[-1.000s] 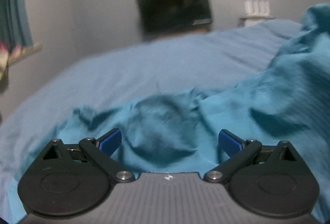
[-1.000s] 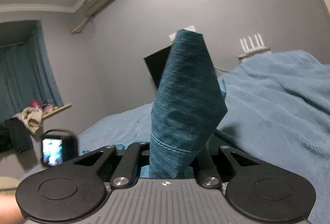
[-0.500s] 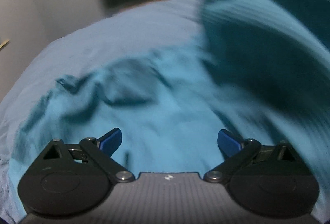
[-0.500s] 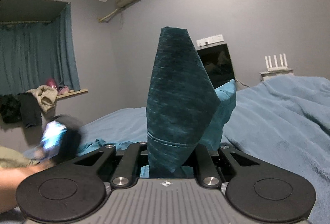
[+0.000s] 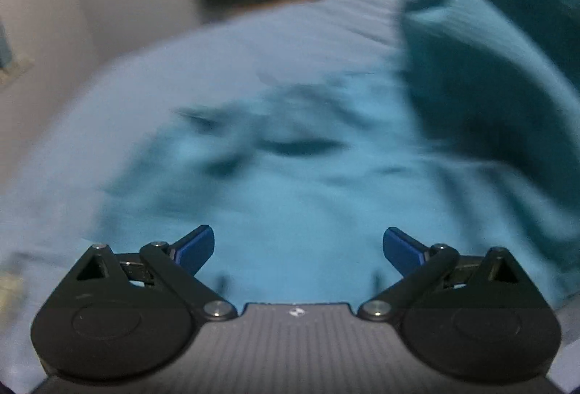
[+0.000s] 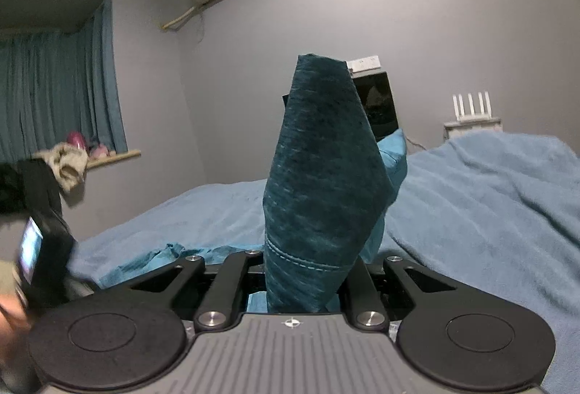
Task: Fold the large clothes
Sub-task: 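Lay the held edge over the shirt body and open the right tool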
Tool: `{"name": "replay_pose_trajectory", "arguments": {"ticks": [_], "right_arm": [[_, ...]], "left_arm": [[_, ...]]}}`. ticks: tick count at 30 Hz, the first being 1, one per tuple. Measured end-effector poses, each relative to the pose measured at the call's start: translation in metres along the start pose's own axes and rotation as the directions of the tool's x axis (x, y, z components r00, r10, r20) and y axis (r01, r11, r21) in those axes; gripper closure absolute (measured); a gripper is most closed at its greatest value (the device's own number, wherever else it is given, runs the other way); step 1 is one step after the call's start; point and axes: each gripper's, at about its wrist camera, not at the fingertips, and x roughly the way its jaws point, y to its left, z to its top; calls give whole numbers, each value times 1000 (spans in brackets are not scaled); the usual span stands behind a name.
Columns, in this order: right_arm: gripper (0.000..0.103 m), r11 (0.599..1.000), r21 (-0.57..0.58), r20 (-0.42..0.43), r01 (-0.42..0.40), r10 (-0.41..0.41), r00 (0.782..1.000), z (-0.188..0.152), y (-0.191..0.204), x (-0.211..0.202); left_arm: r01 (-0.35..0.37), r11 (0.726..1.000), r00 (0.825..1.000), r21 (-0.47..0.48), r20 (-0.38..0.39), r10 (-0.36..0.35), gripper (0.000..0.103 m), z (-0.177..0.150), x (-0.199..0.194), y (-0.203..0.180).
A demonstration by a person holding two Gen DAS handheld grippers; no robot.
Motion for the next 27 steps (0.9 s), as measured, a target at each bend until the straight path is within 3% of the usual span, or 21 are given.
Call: {"name": "replay_pose_trajectory", "arguments": {"ticks": [2,4,6,8,10,13,15,16,19,23,27], "right_arm": [[88,999,-53,-11,9,-10,1000,8,19,0],[89,993,-118,-22,10,-12,1000,14,47,8],[89,979,-204,-23,-1,-4,1000,20,78,16],[89,958,-284,-27,-24,17,999,27,110,22],[90,935,-350,-30,-54,46,998,31,143,30],[90,890,-444,-58,-107,91,994,25,196,45],[90,857,-494,-86,-145,118,989,14,229,56],[90,841,-516,-99,-163,131,986,9,246,58],[90,783,-582,-141,-218,168,976,-14,290,60],[90,723,-634,-189,-274,199,962,-43,324,51],[90,690,-663,-206,-290,205,957,-54,334,36]], "left_arm": [[-114,993,993,9,-3,114,2,-6,-5,39],[-172,983,985,-70,-22,170,2,-16,-6,77],[-156,960,988,-230,-35,152,2,-30,-8,115],[-89,905,996,-417,-37,81,2,-48,-5,150],[-77,867,997,-493,-47,61,2,-59,1,166],[-92,895,994,-437,-95,56,3,-62,16,168],[-76,916,989,-395,-143,21,3,-69,35,164],[-64,914,984,-402,-179,-10,4,-75,48,163],[-27,884,973,-467,-214,-84,2,-89,77,164],[2,881,976,-473,-191,-105,1,-89,81,171],[29,829,979,-558,-151,-136,7,-89,62,208]]}}
